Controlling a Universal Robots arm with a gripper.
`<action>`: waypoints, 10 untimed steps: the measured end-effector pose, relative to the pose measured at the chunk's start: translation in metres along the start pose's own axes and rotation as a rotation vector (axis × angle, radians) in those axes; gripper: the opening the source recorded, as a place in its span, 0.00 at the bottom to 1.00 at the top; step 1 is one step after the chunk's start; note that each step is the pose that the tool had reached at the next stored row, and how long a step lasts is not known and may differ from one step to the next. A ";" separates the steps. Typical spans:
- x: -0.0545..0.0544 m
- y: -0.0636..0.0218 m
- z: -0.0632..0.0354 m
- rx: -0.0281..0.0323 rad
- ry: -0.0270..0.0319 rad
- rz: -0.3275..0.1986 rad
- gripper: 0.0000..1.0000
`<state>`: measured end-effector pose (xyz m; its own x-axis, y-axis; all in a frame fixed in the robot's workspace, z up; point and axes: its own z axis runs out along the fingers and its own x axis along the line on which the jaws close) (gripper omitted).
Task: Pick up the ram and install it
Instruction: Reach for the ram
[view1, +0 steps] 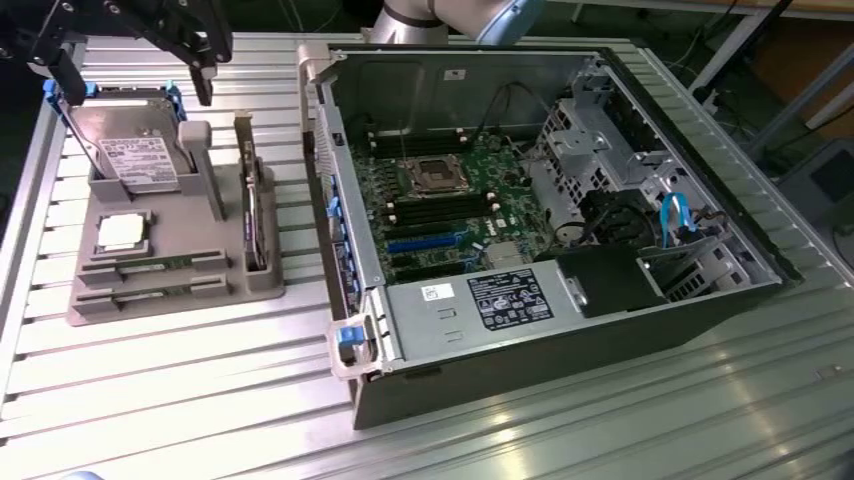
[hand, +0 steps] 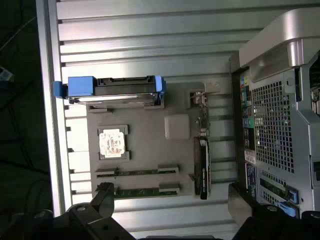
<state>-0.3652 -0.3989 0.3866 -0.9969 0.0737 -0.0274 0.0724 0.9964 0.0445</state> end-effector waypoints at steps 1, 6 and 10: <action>0.002 -0.0001 0.0000 -0.0001 -0.0001 0.000 0.99; 0.006 -0.0005 0.0000 -0.0001 -0.0001 0.000 0.99; 0.006 -0.0005 0.0000 -0.0001 -0.0001 0.000 0.99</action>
<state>-0.3714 -0.3989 0.3865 -0.9969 0.0736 -0.0275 0.0723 0.9964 0.0446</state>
